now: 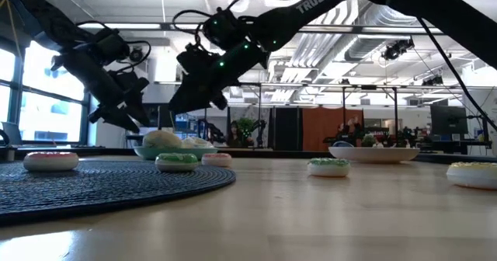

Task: Pick & Place donuts
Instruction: Put the large blue donut on the green plate

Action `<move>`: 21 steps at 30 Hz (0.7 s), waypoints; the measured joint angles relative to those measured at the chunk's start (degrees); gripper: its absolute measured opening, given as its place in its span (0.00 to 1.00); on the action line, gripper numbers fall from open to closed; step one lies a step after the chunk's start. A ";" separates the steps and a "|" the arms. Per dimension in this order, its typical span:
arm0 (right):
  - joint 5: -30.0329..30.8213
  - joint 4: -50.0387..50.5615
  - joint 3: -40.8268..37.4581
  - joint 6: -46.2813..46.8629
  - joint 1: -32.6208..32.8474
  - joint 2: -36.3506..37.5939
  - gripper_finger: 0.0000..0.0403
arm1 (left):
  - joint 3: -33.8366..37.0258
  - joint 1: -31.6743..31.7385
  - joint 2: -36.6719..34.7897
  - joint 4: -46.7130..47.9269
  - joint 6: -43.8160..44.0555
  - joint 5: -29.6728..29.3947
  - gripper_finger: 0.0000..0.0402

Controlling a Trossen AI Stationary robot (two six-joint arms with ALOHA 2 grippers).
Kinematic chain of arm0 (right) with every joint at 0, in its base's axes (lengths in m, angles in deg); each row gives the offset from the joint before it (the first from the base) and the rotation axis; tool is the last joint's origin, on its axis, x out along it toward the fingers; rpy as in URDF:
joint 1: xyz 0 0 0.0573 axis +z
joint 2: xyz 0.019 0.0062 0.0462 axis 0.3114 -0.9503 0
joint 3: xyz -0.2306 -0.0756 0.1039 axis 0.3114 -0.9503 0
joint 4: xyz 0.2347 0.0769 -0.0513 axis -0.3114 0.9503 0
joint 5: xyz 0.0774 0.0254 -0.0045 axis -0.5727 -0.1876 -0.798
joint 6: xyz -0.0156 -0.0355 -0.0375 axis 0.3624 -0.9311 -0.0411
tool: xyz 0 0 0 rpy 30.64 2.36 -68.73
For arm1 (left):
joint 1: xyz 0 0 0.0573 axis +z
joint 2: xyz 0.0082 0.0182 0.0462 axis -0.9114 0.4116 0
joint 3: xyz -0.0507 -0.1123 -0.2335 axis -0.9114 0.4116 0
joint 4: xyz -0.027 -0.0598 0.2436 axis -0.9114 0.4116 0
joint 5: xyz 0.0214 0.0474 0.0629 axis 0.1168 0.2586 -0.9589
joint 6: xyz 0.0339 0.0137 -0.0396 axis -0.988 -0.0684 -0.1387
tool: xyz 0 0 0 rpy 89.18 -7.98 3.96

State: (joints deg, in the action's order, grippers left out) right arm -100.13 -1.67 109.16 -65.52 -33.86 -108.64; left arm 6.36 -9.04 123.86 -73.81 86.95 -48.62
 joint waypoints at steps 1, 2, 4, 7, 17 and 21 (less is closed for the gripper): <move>-1.05 0.52 0.00 -1.55 0.70 0.00 0.34 | 0.00 -0.03 0.00 -0.08 -0.02 0.29 0.52; -1.32 1.08 0.00 -3.19 1.56 0.00 0.34 | 0.00 -0.03 0.00 -0.35 -0.09 0.69 0.52; 0.87 2.30 0.00 -6.59 3.45 0.00 0.34 | 0.00 -0.03 0.00 -1.16 -0.33 1.07 0.52; 8.49 1.79 -0.96 -11.23 6.22 0.00 0.34 | 0.00 -0.03 0.00 -1.94 -0.41 1.99 0.52; 13.68 -11.85 -8.00 -7.81 7.52 -0.07 0.02 | 0.00 -0.03 0.00 -3.61 -0.31 3.94 0.52; 12.95 -13.72 -9.69 -2.26 5.78 -0.20 0.03 | 0.00 -0.03 0.00 -5.42 0.00 6.15 0.52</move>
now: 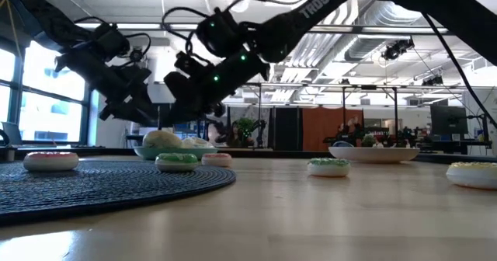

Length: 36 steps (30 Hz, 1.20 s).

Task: Pick & Place donuts
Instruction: Put the large blue donut on the green plate

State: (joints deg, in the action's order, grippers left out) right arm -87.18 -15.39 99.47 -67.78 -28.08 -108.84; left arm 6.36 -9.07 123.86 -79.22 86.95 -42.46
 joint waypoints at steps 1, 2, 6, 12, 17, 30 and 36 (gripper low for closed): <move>-0.01 -0.98 -0.38 0.35 -0.29 0.02 0.01 | 0.00 0.00 0.00 -0.34 -0.07 1.31 0.52; 0.08 -1.67 -0.64 0.69 -0.55 0.02 0.01 | 0.00 0.00 0.00 -0.62 -0.50 2.73 0.52; 0.77 -3.30 -1.83 2.58 -0.71 0.02 0.01 | 0.00 -0.23 0.00 -1.93 -4.89 10.78 0.52; 1.69 -2.91 -2.37 2.69 -1.41 0.02 0.01 | 0.00 -6.46 -0.13 3.33 -14.69 15.43 0.52; 2.53 -2.90 -2.37 2.71 -1.35 0.26 0.01 | 0.02 -16.14 -0.13 6.23 -18.70 8.63 0.52; 8.07 7.74 -2.26 2.70 -0.34 8.28 0.01 | 0.07 -26.25 0.26 12.19 -16.95 -14.45 0.52; 12.00 16.04 -2.31 1.79 2.33 14.71 0.00 | 0.07 -24.38 0.28 8.06 -16.92 -18.66 0.52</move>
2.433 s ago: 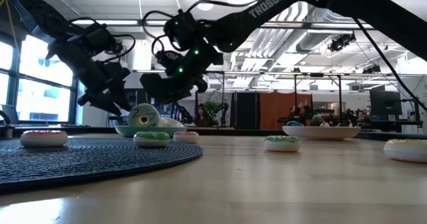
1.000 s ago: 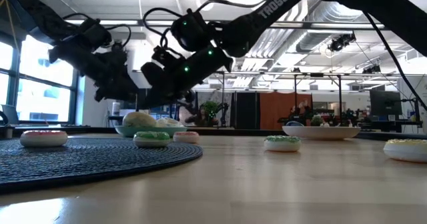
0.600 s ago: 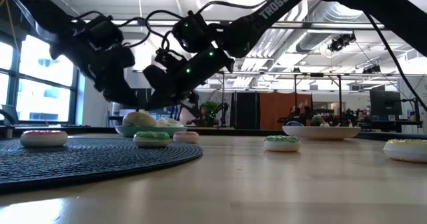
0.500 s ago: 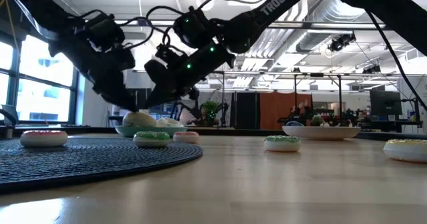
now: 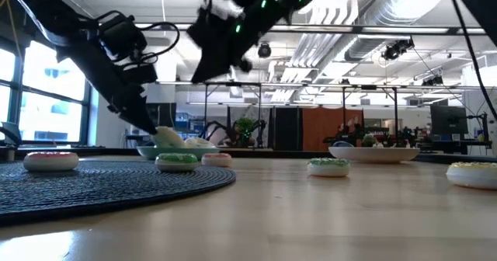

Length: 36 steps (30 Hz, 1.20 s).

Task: Pick & Place donuts
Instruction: Put the large blue donut on the green plate, then put the right small green donut on the white plate

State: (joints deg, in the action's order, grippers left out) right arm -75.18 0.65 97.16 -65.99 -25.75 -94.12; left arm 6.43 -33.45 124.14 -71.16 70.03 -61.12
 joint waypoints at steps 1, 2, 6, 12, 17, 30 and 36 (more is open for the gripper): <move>1.02 0.80 0.00 -0.37 0.67 1.29 0.00 | -0.01 0.95 0.00 -1.10 -0.02 0.16 0.52; 2.28 2.02 0.00 -0.44 1.39 2.73 0.01 | -0.22 2.05 0.00 -1.64 -0.02 0.54 0.52; 8.06 6.50 0.00 -2.07 4.50 8.27 0.01 | -2.78 6.84 0.00 -1.86 -0.03 2.18 0.52; 15.19 8.80 0.00 -4.67 9.20 16.20 0.01 | -8.29 14.02 0.15 -2.01 -0.94 7.25 0.52; 15.91 13.68 0.00 -4.68 12.69 20.94 0.01 | -10.51 17.31 0.22 -1.10 -0.94 14.00 0.52; 24.09 44.02 -3.36 12.53 17.00 30.49 0.00 | -11.80 3.12 -9.89 1.21 1.78 27.50 0.52; 10.46 30.88 -19.97 11.93 17.10 38.06 0.00 | -11.78 -2.05 -10.91 -0.34 11.84 27.32 0.52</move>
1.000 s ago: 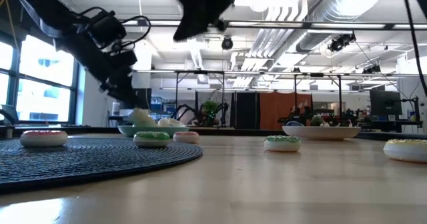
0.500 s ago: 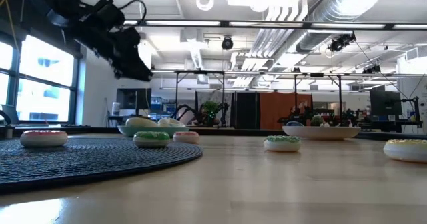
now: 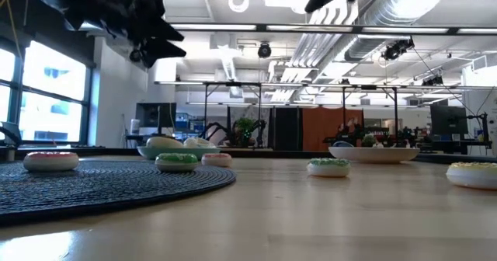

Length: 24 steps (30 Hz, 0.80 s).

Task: Pick & Place donuts
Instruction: Put the right small green donut on the white plate

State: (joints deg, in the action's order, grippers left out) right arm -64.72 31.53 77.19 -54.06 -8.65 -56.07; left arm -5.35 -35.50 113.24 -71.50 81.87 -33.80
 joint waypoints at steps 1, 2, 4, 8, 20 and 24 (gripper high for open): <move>-2.19 -3.50 -3.42 -0.59 -0.01 1.19 0.00 | 0.00 -0.50 0.00 -0.50 1.48 -0.11 0.52; -3.88 -7.17 -6.67 -1.03 -0.03 2.12 0.00 | 0.00 -1.02 -0.01 -0.58 2.31 -0.34 0.52; -6.32 -15.06 -12.83 -1.75 -0.03 3.66 0.00 | 0.00 -1.80 0.25 -0.26 2.50 -0.77 0.52; -11.67 -34.36 -22.61 -1.79 -0.06 4.91 0.00 | 0.00 -2.23 0.52 0.16 2.13 -3.43 0.52; -18.10 -42.95 -29.01 -3.30 -0.12 4.63 0.13 | 0.01 -2.10 1.91 1.63 2.13 -9.59 0.52; -18.14 -41.68 -28.99 -3.29 -0.10 4.63 0.25 | 0.02 -2.12 2.01 -0.69 2.34 -9.79 0.52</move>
State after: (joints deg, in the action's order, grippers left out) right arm -82.86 -10.16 48.20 -57.35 -8.75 -51.44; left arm -5.33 -37.62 115.25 -72.19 84.22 -43.60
